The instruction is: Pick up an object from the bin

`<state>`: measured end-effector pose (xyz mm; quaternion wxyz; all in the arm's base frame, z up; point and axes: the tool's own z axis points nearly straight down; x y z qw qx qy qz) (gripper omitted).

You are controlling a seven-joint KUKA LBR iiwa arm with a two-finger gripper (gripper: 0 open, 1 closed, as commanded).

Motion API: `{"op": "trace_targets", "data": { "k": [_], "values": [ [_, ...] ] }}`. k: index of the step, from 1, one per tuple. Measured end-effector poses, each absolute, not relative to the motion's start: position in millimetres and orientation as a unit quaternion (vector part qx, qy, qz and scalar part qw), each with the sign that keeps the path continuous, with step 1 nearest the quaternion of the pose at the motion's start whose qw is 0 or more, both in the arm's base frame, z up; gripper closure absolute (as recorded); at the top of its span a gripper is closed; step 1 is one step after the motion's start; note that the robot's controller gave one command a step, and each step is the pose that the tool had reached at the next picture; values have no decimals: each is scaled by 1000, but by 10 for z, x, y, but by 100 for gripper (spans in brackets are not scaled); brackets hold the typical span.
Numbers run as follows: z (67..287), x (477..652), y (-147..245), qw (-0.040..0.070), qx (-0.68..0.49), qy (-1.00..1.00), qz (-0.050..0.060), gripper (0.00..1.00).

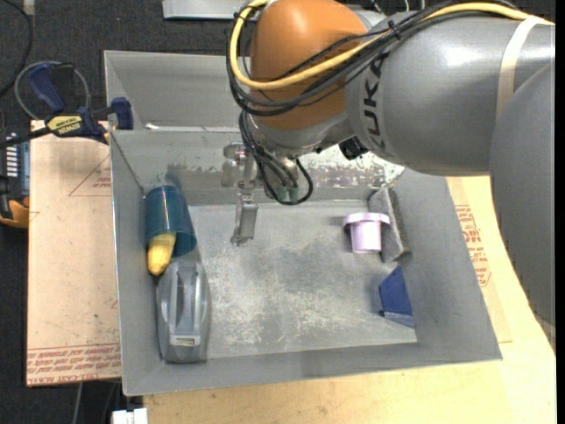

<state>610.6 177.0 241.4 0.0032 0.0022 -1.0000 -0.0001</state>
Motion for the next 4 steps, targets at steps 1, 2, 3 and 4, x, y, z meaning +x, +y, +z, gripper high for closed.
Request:
{"op": "trace_targets", "data": {
  "k": [1,2,3,4],
  "values": [
    [2223,6085,1862,-3,53,-999,-1,0],
    [1204,5909,2304,-5,258,-966,-1,0],
    [1397,6116,2473,-6,387,-922,-1,0],
    [1058,6148,2545,-17,451,-892,-1,0]
  ]
}}
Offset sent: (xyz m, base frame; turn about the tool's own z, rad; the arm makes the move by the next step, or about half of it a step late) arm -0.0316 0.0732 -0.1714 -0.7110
